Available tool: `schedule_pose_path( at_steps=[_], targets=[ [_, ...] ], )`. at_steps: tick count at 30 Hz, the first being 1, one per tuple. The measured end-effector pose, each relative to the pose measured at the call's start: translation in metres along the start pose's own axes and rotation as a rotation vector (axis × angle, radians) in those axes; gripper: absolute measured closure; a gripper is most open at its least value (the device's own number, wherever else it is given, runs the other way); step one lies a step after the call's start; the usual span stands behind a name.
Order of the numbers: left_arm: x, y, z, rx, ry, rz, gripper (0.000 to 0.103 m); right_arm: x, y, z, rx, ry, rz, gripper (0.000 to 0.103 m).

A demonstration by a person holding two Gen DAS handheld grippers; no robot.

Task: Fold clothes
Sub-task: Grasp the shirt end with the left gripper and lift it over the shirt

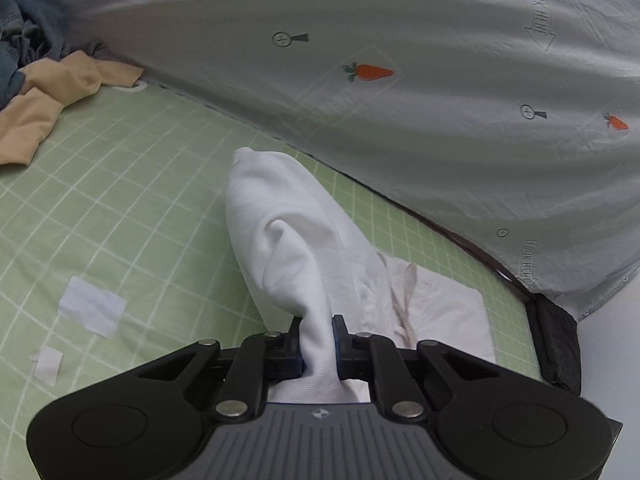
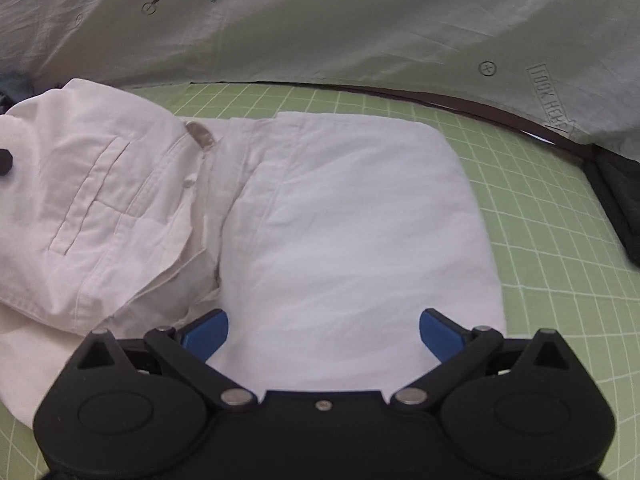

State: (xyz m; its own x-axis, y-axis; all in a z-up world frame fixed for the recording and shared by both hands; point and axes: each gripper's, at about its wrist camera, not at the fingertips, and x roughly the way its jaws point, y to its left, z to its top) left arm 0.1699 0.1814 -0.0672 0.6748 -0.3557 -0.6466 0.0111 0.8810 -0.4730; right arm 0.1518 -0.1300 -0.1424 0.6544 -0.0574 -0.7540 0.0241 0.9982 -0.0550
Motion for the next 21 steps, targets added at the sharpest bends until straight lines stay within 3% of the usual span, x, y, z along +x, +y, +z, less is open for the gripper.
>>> schedule_pose_path(
  at_steps=[6, 10, 15, 17, 21],
  targets=[
    [-0.005, -0.064, 0.006, 0.103, -0.03, -0.088, 0.09, -0.016, -0.058, -0.008, 0.122, -0.038, -0.084, 0.0],
    [0.003, -0.125, -0.006, 0.235, -0.02, -0.14, 0.09, -0.022, -0.094, -0.018, 0.181, -0.027, -0.124, 0.0],
    [0.044, -0.187, -0.04, 0.325, 0.064, -0.204, 0.09, -0.032, -0.128, -0.032, 0.193, -0.023, -0.153, 0.0],
    [0.072, -0.2, -0.058, 0.312, 0.128, -0.225, 0.09, -0.036, -0.144, -0.036, 0.189, -0.025, -0.166, 0.0],
    [0.146, -0.194, -0.095, 0.082, 0.342, -0.22, 0.089, -0.04, -0.179, -0.044, 0.189, -0.025, -0.199, 0.0]
  ],
)
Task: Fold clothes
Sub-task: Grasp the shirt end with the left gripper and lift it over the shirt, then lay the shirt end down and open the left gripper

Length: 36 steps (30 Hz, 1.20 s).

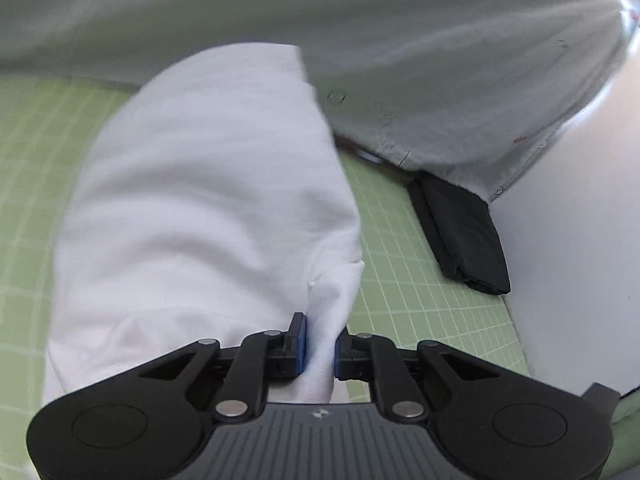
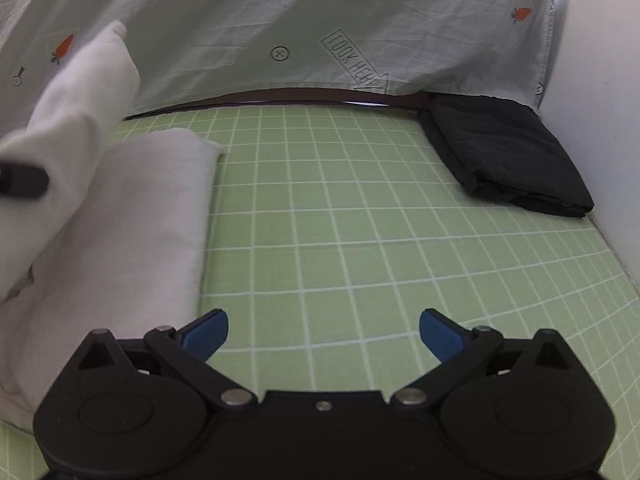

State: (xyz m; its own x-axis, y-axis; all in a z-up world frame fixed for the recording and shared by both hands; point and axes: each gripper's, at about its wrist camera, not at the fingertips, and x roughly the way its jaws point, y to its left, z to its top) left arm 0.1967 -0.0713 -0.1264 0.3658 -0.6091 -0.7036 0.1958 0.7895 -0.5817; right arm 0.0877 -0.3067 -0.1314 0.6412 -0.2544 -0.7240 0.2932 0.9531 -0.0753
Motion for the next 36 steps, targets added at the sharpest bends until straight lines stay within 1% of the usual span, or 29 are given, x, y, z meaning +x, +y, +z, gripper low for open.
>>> schedule_pose_path(
  at_steps=[2, 3, 5, 6, 7, 8, 9, 10, 11, 12, 13, 15, 19, 20, 22, 25, 27, 29, 32, 33, 35, 36],
  targets=[
    [0.032, 0.012, -0.005, -0.102, 0.079, -0.017, 0.088, 0.005, -0.018, 0.0, 0.012, 0.009, -0.008, 0.0],
    [0.039, 0.016, -0.007, -0.134, 0.091, -0.016, 0.087, 0.007, -0.026, 0.001, 0.018, 0.011, -0.011, 0.0],
    [0.045, 0.019, -0.008, -0.181, 0.094, -0.012, 0.085, 0.012, -0.039, 0.002, 0.028, 0.017, -0.017, 0.0],
    [0.045, 0.019, -0.008, -0.194, 0.088, -0.017, 0.079, 0.015, -0.044, 0.003, 0.033, 0.022, -0.018, 0.0],
    [0.044, 0.019, -0.008, -0.207, 0.08, -0.037, 0.075, 0.018, -0.047, 0.004, 0.04, 0.027, -0.016, 0.0],
    [0.042, 0.019, -0.01, -0.225, 0.07, -0.072, 0.064, 0.021, -0.048, 0.005, 0.049, 0.034, -0.008, 0.0],
    [0.04, 0.02, -0.01, -0.244, 0.064, -0.122, 0.049, 0.024, -0.049, 0.006, 0.059, 0.04, 0.004, 0.0],
    [0.036, 0.019, -0.011, -0.251, 0.061, -0.172, 0.042, 0.027, -0.048, 0.006, 0.069, 0.045, 0.02, 0.0],
    [0.031, 0.016, -0.01, -0.253, 0.059, -0.22, 0.03, 0.029, -0.045, 0.007, 0.076, 0.048, 0.038, 0.0],
    [0.024, 0.012, -0.01, -0.248, 0.053, -0.252, 0.026, 0.03, -0.042, 0.008, 0.078, 0.048, 0.056, 0.0],
    [0.016, 0.008, -0.01, -0.238, 0.04, -0.264, 0.026, 0.031, -0.038, 0.009, 0.076, 0.046, 0.074, 0.0],
    [-0.003, 0.006, -0.011, -0.231, -0.003, -0.265, 0.024, 0.03, -0.028, 0.011, 0.066, 0.035, 0.108, 0.0],
    [-0.035, 0.021, -0.01, -0.295, -0.082, -0.285, 0.022, 0.024, -0.013, 0.01, 0.062, 0.019, 0.18, 0.0],
    [-0.044, 0.027, -0.009, -0.315, -0.106, -0.269, 0.02, 0.022, -0.01, 0.01, 0.059, 0.01, 0.193, 0.0],
    [-0.058, 0.041, -0.01, -0.344, -0.146, -0.213, 0.02, 0.017, -0.005, 0.011, 0.051, -0.008, 0.215, 0.0],
    [-0.074, 0.064, -0.012, -0.41, -0.184, -0.144, 0.02, 0.016, -0.002, 0.019, 0.086, -0.023, 0.273, 0.0],
    [-0.08, 0.074, -0.015, -0.435, -0.197, -0.111, 0.02, 0.021, 0.001, 0.027, 0.119, -0.014, 0.331, 0.0],
    [-0.087, 0.084, -0.017, -0.458, -0.209, -0.078, 0.02, 0.028, 0.004, 0.034, 0.171, 0.004, 0.41, 0.001],
    [-0.091, 0.092, -0.021, -0.439, -0.204, -0.012, 0.02, 0.04, 0.006, 0.041, 0.288, 0.053, 0.55, 0.005],
    [-0.09, 0.092, -0.021, -0.42, -0.196, 0.02, 0.02, 0.044, 0.009, 0.042, 0.311, 0.071, 0.572, 0.005],
    [-0.085, 0.087, -0.023, -0.365, -0.169, 0.086, 0.02, 0.048, 0.017, 0.042, 0.303, 0.095, 0.572, 0.005],
    [-0.082, 0.083, -0.024, -0.328, -0.15, 0.115, 0.02, 0.048, 0.022, 0.039, 0.283, 0.106, 0.558, 0.005]
  ],
)
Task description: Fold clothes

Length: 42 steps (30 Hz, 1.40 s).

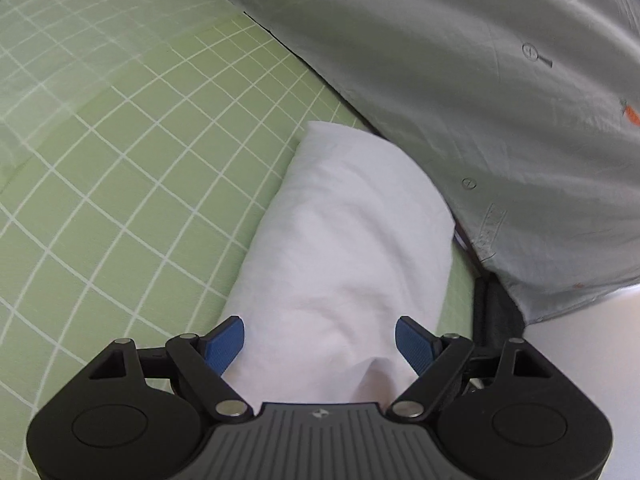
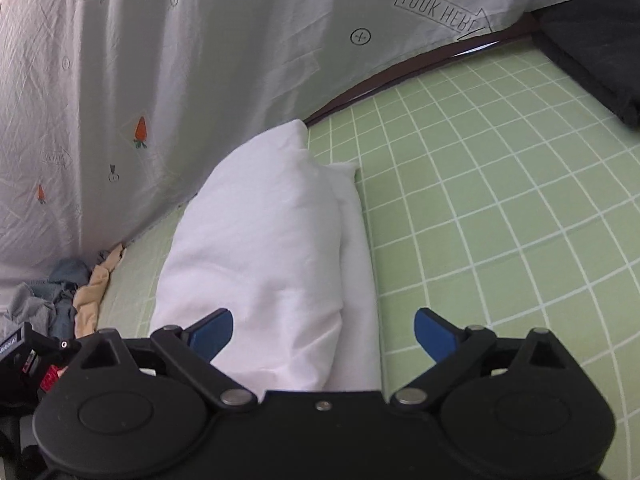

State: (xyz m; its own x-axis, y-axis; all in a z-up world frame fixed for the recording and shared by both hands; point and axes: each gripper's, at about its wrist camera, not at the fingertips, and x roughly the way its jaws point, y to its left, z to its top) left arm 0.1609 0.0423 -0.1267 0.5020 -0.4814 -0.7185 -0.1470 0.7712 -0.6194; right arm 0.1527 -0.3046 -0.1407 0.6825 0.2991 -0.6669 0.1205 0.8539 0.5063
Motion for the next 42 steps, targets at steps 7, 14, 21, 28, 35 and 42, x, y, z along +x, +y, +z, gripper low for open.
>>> schedule_pose_path(
  at_steps=[7, 14, 21, 28, 35, 42],
  targets=[
    [0.027, -0.046, -0.04, 0.393, 0.094, 0.222, 0.006, -0.005, -0.004, -0.013, -0.021, 0.024, -0.065, 0.005],
    [0.036, -0.041, -0.049, 0.431, 0.158, 0.274, 0.0, -0.015, -0.009, -0.012, -0.016, -0.002, -0.074, 0.004],
    [0.033, -0.038, -0.051, 0.403, 0.181, 0.27, 0.0, 0.004, 0.014, -0.015, -0.083, 0.046, 0.058, 0.019],
    [0.03, -0.033, -0.052, 0.361, 0.193, 0.261, 0.0, 0.029, 0.019, -0.023, -0.095, 0.15, 0.069, 0.031],
    [-0.006, -0.015, -0.03, 0.182, 0.102, 0.138, 0.0, 0.021, 0.012, -0.031, -0.042, 0.173, 0.088, 0.032],
    [-0.033, 0.012, -0.011, 0.066, -0.057, 0.201, 0.0, 0.007, 0.005, -0.039, 0.018, 0.159, 0.095, 0.032]
  ],
)
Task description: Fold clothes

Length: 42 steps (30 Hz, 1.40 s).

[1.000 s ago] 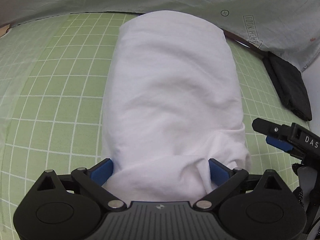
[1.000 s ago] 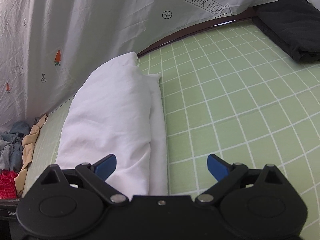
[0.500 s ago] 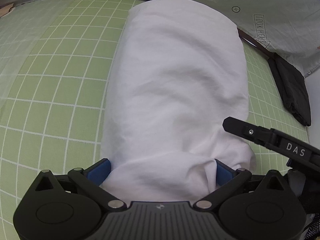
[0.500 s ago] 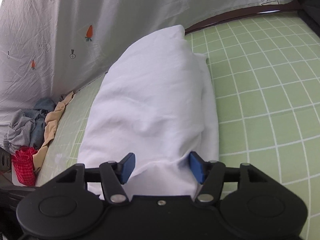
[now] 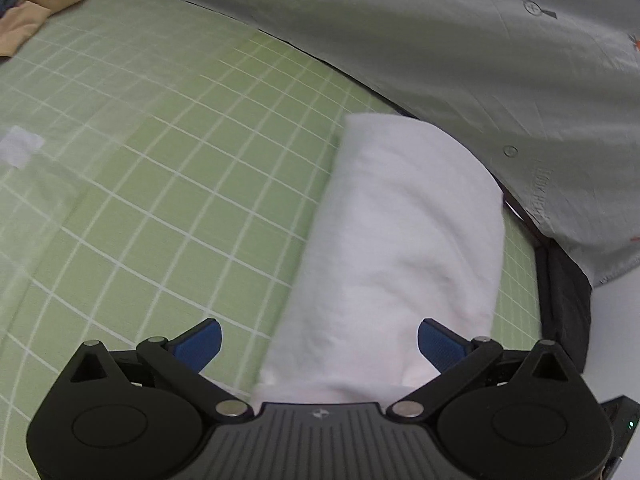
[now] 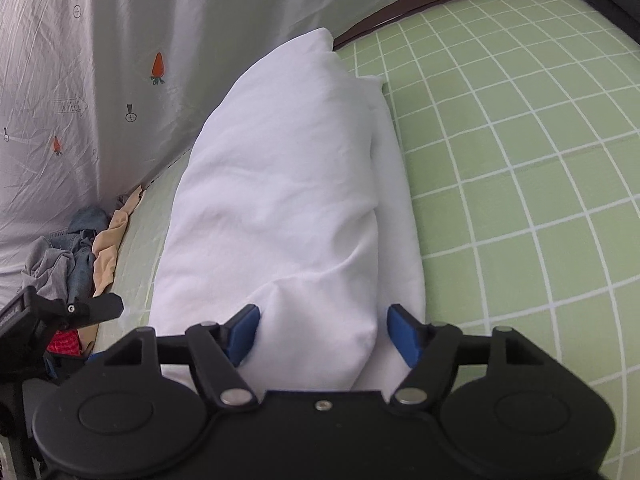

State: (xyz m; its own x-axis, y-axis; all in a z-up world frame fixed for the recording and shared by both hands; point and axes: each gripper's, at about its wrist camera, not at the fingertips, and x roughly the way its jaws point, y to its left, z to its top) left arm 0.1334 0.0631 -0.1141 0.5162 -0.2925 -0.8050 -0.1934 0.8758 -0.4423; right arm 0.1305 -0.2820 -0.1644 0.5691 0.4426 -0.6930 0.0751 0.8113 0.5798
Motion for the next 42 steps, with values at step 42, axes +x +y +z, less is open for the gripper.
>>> schedule_pose_path(
  at_steps=[42],
  targets=[
    [-0.004, -0.01, -0.036, 0.214, 0.009, 0.026, 0.0, -0.061, -0.027, -0.05, 0.069, -0.118, -0.171, 0.0]
  ],
)
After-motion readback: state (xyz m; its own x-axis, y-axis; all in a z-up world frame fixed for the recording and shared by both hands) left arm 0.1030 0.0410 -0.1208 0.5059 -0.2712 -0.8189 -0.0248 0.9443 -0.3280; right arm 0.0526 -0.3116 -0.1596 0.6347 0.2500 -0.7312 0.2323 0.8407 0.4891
